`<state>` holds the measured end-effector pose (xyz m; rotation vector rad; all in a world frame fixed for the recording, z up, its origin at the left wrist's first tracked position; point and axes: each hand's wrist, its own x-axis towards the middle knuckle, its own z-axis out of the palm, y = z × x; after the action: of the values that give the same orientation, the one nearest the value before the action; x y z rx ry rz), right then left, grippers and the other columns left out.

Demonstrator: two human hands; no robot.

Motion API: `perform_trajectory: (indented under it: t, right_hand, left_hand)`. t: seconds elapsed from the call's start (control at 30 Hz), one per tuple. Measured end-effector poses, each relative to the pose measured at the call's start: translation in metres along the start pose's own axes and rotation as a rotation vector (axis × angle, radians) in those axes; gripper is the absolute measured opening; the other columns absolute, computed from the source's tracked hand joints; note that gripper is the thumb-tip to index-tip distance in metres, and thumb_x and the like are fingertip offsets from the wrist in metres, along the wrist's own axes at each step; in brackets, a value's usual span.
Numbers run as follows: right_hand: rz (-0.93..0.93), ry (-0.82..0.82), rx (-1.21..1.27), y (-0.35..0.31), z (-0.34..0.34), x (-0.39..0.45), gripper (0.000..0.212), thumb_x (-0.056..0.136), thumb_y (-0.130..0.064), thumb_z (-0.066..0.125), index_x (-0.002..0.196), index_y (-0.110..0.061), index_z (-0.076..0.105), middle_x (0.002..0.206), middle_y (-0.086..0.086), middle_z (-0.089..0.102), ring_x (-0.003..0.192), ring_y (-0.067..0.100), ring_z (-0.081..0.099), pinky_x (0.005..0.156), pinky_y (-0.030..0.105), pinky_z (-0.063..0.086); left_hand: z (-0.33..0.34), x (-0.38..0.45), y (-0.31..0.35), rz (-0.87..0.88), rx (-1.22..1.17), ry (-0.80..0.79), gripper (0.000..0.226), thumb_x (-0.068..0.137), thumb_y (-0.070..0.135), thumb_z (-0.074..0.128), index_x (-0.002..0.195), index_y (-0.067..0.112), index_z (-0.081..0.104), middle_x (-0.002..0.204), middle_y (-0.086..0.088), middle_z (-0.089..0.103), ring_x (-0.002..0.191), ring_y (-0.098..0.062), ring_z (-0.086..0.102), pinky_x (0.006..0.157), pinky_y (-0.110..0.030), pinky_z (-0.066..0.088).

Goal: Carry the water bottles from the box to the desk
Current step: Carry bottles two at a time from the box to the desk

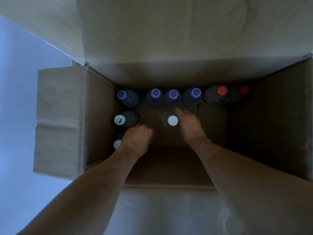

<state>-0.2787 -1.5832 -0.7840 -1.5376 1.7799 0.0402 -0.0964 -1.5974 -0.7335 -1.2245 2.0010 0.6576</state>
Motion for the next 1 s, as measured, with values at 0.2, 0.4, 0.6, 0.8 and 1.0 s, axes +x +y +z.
perform_trajectory:
  t: [0.2, 0.4, 0.6, 0.8, 1.0]
  right_hand:
    - [0.071, 0.002, 0.011, 0.040, -0.023, -0.019, 0.062, 0.088, -0.011, 0.069, 0.146, -0.017, 0.046, 0.141, 0.013, 0.054, 0.127, 0.034, 0.053, 0.103, 0.039, 0.043]
    - [0.088, -0.023, 0.037, 0.073, -0.036, -0.022, 0.065, 0.089, -0.012, 0.070, 0.148, -0.016, 0.043, 0.145, 0.012, 0.051, 0.132, 0.031, 0.049, 0.110, 0.039, 0.040]
    - [0.095, -0.051, 0.119, 0.088, -0.036, -0.025, 0.080, 0.079, -0.013, 0.079, 0.148, -0.022, 0.039, 0.146, 0.007, 0.048, 0.133, 0.029, 0.048, 0.110, 0.038, 0.041]
    - [0.143, -0.038, 0.233, 0.093, -0.023, -0.015, 0.088, 0.073, -0.011, 0.085, 0.148, -0.020, 0.041, 0.147, 0.007, 0.050, 0.134, 0.028, 0.048, 0.111, 0.035, 0.039]
    - [0.119, 0.071, 0.363, 0.096, -0.014, -0.011, 0.067, 0.073, -0.011, 0.084, 0.134, -0.015, 0.056, 0.132, 0.009, 0.063, 0.123, 0.029, 0.058, 0.102, 0.038, 0.047]
  left_hand:
    - [-0.025, 0.023, 0.034, 0.044, 0.005, 0.052, 0.035, 0.095, 0.017, 0.064, 0.129, 0.013, 0.056, 0.129, -0.010, 0.058, 0.119, -0.029, 0.057, 0.096, -0.041, 0.050]
    - [-0.030, 0.050, 0.060, 0.103, -0.049, 0.085, 0.044, 0.092, 0.018, 0.068, 0.134, 0.015, 0.055, 0.137, -0.009, 0.052, 0.126, -0.029, 0.052, 0.100, -0.041, 0.047]
    - [-0.004, 0.054, 0.051, 0.141, -0.367, 0.206, 0.074, 0.083, 0.021, 0.078, 0.149, 0.021, 0.044, 0.150, -0.004, 0.047, 0.138, -0.025, 0.042, 0.110, -0.039, 0.041]
    - [0.013, 0.068, 0.046, 0.061, -0.574, 0.163, 0.094, 0.071, 0.022, 0.090, 0.151, 0.022, 0.039, 0.146, -0.008, 0.055, 0.130, -0.030, 0.054, 0.106, -0.036, 0.044]
    - [0.017, 0.079, 0.057, 0.057, -0.644, 0.241, 0.073, 0.077, 0.017, 0.081, 0.143, 0.017, 0.048, 0.134, -0.010, 0.064, 0.121, -0.033, 0.061, 0.099, -0.040, 0.049]
